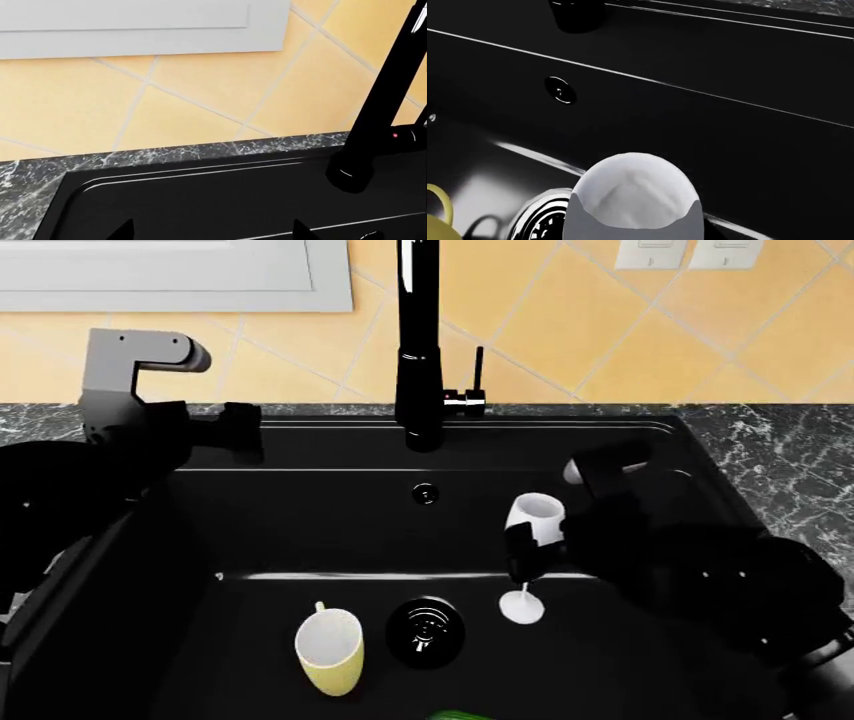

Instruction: Pick the cup and wine glass and place them in the sink. Then turn on the water.

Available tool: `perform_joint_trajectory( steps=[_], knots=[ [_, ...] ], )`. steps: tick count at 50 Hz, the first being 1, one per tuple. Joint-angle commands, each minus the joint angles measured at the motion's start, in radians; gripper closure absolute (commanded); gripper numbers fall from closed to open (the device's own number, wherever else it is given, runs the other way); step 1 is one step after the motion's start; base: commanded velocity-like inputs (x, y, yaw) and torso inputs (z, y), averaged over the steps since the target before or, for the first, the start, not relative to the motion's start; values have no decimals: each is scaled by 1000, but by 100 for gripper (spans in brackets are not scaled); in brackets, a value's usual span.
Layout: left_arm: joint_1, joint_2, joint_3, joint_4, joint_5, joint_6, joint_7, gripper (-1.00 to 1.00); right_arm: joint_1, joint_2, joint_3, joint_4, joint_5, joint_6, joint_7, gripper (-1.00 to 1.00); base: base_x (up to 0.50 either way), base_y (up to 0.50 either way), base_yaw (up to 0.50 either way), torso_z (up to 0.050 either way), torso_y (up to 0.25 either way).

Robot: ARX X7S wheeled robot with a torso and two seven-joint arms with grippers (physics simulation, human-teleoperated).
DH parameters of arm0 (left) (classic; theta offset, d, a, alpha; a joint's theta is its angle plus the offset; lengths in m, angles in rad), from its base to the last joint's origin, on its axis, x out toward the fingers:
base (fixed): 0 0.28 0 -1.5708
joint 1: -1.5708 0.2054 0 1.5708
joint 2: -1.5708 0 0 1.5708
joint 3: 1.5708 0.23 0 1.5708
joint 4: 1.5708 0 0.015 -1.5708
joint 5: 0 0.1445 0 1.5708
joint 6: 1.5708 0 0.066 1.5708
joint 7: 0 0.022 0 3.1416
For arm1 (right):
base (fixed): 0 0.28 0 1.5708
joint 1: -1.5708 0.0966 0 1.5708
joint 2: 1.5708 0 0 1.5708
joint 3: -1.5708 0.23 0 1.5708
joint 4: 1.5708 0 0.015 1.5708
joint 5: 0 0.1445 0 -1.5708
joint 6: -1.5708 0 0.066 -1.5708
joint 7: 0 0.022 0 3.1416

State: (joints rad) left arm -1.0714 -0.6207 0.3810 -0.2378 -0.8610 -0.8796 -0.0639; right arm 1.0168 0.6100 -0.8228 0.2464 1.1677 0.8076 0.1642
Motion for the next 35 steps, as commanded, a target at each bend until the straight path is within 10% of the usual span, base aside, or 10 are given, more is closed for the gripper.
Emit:
perform_joint_trajectory(
  steps=[1, 35],
  knots=[
    [1, -1, 0, 1, -1, 1, -1, -100, -15, -15, -5, 17, -35, -19, -27, 100, 0, 0, 0, 0, 0],
    [0, 5, 12, -9, 4, 7, 4, -100, -74, -31, -43, 48, -61, -35, -40, 100, 0, 0, 0, 0, 0]
  ],
)
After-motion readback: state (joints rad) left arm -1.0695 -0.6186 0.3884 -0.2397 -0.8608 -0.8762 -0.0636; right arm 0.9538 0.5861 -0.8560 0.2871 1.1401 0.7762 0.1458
